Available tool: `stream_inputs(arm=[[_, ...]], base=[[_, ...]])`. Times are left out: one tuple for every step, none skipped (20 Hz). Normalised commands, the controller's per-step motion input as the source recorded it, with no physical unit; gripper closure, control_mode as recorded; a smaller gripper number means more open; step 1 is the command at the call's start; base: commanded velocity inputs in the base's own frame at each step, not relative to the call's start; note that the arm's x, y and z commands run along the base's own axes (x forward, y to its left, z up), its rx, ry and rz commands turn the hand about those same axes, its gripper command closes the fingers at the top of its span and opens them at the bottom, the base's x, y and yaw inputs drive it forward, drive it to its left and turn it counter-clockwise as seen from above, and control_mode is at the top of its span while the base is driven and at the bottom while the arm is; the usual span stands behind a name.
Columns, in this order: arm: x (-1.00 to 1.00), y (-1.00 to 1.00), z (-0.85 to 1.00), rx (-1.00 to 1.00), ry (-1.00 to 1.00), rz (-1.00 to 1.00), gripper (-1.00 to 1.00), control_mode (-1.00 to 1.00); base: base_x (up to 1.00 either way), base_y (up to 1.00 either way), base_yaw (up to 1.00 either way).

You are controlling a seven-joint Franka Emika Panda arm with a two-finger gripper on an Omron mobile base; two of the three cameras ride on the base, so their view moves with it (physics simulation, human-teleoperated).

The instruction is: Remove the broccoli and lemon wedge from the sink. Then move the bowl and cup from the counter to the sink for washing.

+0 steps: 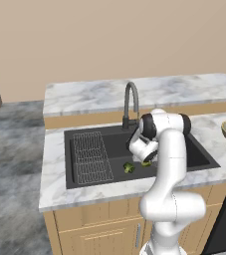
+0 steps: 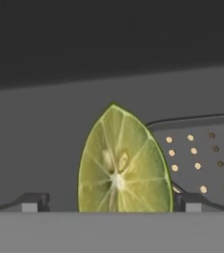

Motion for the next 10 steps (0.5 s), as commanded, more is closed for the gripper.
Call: stream_inputs(arm=[[0.13,0.0,-0.13,0.0,0.04,0.0,-1.0,-1.0],[0.14,0.0,-0.12,0.0,0.03,0.0,-1.0,-1.0],[0.15,0.0,-0.12,0.0,0.03,0.0,-1.0,-1.0],[0.16,0.0,-0.1,0.0,0.03,0.0,-1.0,-1.0],[0.17,0.0,-0.1,0.0,0.02,0.0,-1.0,-1.0],[0.16,0.0,-0.1,0.0,0.01,0.0,-1.0,-1.0],[0.16,0.0,-0.1,0.0,0.01,0.0,-1.0,-1.0],[0.15,0.0,-0.11,0.0,0.02,0.0,-1.0,-1.0],[0.13,0.0,-0.12,0.0,0.02,0.0,-1.0,-1.0],[0.13,0.0,-0.13,0.0,0.03,0.0,-1.0,-1.0]], base=[[0.0,0.0,0.0],[0.0,0.0,0.0],[0.0,0.0,0.0],[0.0,0.0,0.0],[0.0,0.0,0.0],[0.0,0.0,0.0],[0.0,0.0,0.0],[0.0,0.0,0.0],[0.0,0.0,0.0],[0.0,0.0,0.0]])
